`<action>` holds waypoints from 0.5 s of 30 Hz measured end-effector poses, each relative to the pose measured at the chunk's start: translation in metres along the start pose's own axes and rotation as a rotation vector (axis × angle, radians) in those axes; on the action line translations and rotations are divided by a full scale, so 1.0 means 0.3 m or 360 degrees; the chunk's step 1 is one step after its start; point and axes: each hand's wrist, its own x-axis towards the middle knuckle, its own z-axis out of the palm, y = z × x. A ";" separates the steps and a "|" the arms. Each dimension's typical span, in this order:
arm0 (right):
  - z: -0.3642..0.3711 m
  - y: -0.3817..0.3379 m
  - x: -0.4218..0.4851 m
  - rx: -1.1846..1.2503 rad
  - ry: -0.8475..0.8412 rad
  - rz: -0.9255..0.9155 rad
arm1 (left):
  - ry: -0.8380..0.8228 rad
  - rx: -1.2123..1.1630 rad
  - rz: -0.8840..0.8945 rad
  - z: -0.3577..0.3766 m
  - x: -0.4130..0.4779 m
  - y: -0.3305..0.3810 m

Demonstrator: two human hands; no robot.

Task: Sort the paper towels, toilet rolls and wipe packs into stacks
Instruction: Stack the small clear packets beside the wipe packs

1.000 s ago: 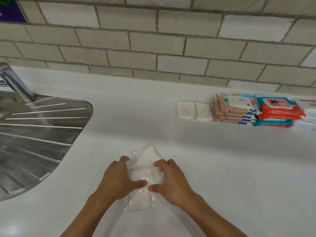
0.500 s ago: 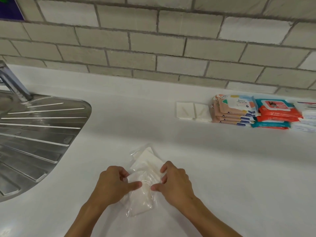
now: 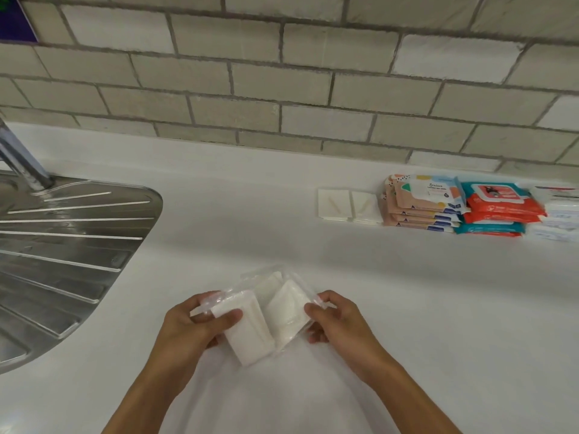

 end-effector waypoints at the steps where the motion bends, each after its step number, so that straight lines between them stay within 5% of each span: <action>1: -0.005 0.005 0.003 0.0150 0.0028 -0.0007 | -0.0035 -0.0124 -0.0029 0.008 0.000 0.006; 9: -0.027 0.034 0.061 0.1111 0.0146 0.0185 | -0.0218 -0.0727 -0.0306 0.092 0.076 0.045; 15: -0.092 0.004 0.093 0.1154 -0.0020 0.0132 | -0.0435 -0.0695 -0.0453 0.162 0.159 0.090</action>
